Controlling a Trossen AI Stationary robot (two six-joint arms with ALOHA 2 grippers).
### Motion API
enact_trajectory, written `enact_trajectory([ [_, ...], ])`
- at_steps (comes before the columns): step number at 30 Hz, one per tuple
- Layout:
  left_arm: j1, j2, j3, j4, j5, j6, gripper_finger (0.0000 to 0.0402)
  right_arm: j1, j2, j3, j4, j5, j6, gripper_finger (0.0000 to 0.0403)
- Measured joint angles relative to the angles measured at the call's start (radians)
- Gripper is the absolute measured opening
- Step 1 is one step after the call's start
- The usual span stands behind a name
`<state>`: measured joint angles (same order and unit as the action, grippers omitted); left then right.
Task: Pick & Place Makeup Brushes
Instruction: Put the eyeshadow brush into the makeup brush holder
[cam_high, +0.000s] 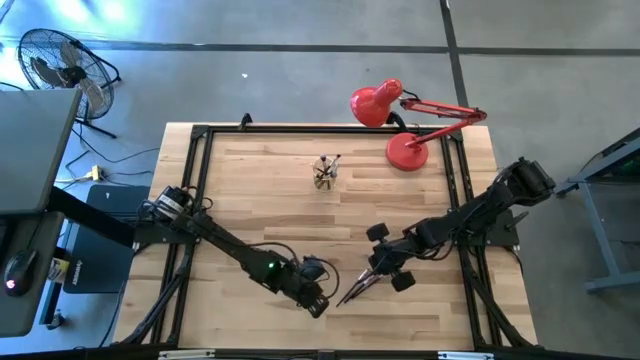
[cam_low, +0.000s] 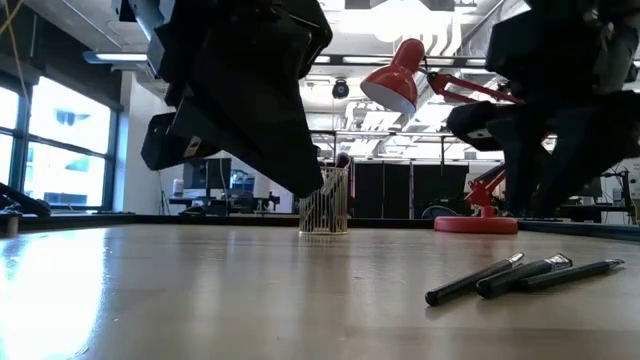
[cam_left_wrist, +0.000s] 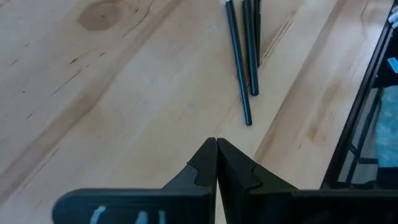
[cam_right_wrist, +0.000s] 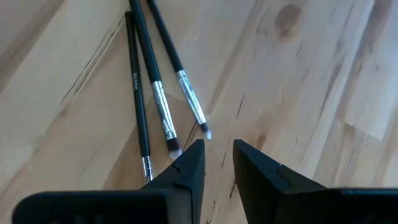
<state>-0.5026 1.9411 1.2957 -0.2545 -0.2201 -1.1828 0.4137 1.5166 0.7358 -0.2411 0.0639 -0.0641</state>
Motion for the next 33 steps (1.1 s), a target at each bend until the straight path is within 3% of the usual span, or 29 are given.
enact_trajectory([
  [13,0.001,0.0,0.0,0.025,-0.023,-0.004,0.0001,-0.009,0.003,-0.065,0.184,-0.019,-0.072,0.0067],
  [26,0.001,0.0,0.0,0.027,-0.026,-0.026,0.0001,-0.027,0.111,-0.072,0.22,-0.093,-0.095,0.0067],
  [33,-0.001,0.0,0.0,0.028,-0.026,-0.027,0.0001,-0.027,0.134,-0.07,0.22,-0.067,-0.094,0.0061],
])
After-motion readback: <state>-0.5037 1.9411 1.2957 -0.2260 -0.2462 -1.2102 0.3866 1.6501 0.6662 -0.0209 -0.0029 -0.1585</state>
